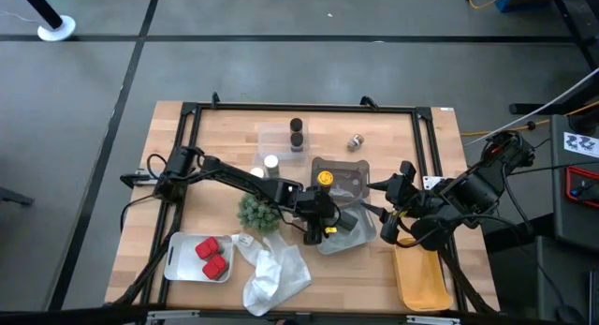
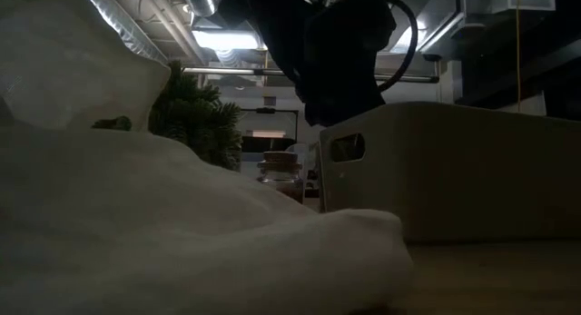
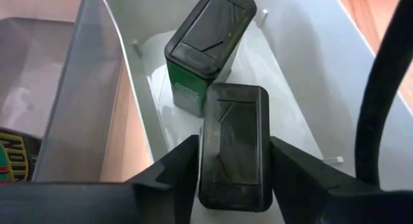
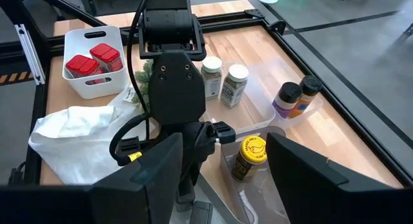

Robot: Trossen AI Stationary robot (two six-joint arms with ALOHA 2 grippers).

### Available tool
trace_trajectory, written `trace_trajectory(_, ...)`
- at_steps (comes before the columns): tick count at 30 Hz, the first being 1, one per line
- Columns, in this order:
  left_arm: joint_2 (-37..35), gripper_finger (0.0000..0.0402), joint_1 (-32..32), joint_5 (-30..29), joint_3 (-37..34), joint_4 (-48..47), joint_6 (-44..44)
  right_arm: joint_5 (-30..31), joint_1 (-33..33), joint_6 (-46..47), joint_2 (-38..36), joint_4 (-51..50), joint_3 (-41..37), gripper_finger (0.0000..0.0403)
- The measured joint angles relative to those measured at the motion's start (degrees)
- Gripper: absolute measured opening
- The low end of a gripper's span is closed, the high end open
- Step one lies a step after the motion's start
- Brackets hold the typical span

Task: Sort spices by type
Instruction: Put the green seasoning can into the gray bin, then put the top brown seasoning bottle into the yellow bin

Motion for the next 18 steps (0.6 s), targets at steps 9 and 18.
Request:
trace_trajectory(9, -2.16, 0.0166, 0.0, 0.0, -0.05, 0.04, -0.02, -1.05, 0.0, -0.04, 0.0, -0.95, 0.0, 0.0223)
trace_trajectory(18, -12.65, 0.0166, 0.0, 0.0, -0.04, -1.97, 2.71, 2.03, -0.04, 0.4, 0.02, -4.3, -0.02, 0.0223)
